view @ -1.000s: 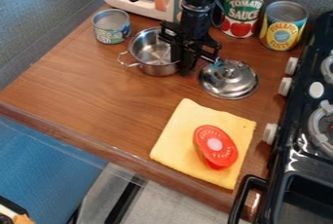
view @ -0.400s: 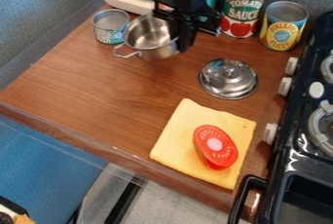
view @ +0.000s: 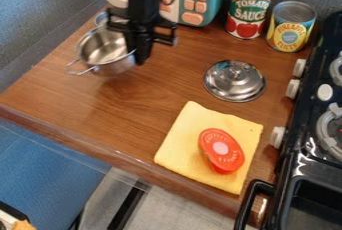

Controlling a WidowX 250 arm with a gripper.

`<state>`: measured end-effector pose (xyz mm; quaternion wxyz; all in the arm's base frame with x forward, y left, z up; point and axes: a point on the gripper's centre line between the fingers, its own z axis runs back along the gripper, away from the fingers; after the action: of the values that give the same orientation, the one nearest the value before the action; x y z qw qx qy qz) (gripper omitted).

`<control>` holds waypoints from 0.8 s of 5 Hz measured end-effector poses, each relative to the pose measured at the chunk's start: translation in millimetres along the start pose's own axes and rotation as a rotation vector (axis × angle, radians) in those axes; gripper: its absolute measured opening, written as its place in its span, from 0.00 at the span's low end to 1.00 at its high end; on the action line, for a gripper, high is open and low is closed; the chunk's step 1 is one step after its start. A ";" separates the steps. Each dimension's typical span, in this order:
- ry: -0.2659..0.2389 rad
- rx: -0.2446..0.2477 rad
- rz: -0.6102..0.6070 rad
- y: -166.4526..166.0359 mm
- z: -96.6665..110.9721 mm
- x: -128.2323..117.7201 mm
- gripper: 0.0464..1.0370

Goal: Move the silver pot to the bottom left corner of the table

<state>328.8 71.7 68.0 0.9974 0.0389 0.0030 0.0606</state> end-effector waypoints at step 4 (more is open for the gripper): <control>0.064 0.028 0.115 48.4 -28.1 -20.6 0.11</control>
<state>302.2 119.2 43.8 0.9910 0.0510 0.0334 0.1192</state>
